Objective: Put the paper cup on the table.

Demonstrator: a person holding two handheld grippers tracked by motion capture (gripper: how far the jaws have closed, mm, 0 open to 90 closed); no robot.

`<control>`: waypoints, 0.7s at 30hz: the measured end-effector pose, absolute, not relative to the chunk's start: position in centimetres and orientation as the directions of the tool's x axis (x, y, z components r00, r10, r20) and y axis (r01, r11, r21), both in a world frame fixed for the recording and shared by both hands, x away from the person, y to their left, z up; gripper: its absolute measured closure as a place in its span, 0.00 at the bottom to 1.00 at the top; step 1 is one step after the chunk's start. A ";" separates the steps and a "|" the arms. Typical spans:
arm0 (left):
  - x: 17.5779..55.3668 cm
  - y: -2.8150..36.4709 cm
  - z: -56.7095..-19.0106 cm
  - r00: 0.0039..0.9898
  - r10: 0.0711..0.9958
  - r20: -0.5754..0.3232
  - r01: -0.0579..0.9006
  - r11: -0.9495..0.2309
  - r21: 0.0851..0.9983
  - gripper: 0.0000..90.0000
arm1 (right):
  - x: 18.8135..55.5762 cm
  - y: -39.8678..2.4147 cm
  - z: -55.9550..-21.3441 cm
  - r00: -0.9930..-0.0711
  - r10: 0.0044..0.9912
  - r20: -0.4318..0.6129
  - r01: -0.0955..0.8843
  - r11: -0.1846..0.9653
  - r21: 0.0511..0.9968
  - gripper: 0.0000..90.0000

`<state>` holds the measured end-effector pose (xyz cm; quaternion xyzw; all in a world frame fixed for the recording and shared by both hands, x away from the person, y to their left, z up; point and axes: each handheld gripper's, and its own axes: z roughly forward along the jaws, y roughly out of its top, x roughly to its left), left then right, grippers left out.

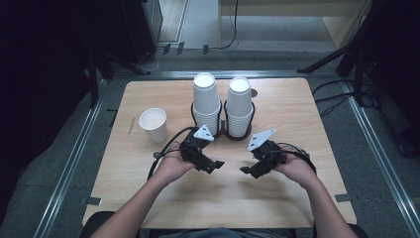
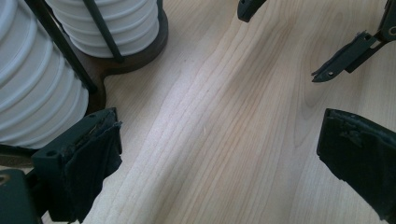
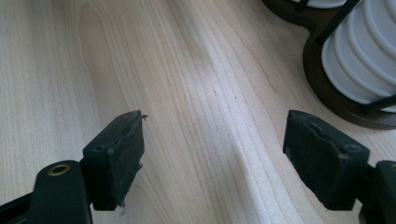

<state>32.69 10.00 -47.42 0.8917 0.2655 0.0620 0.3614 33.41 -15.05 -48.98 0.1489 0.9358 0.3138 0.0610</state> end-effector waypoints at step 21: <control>32.9 10.3 -47.7 0.839 0.536 -0.094 0.450 -0.586 0.674 0.00 | 33.4 -15.0 -49.0 -0.951 0.309 -0.023 0.234 0.764 0.601 0.23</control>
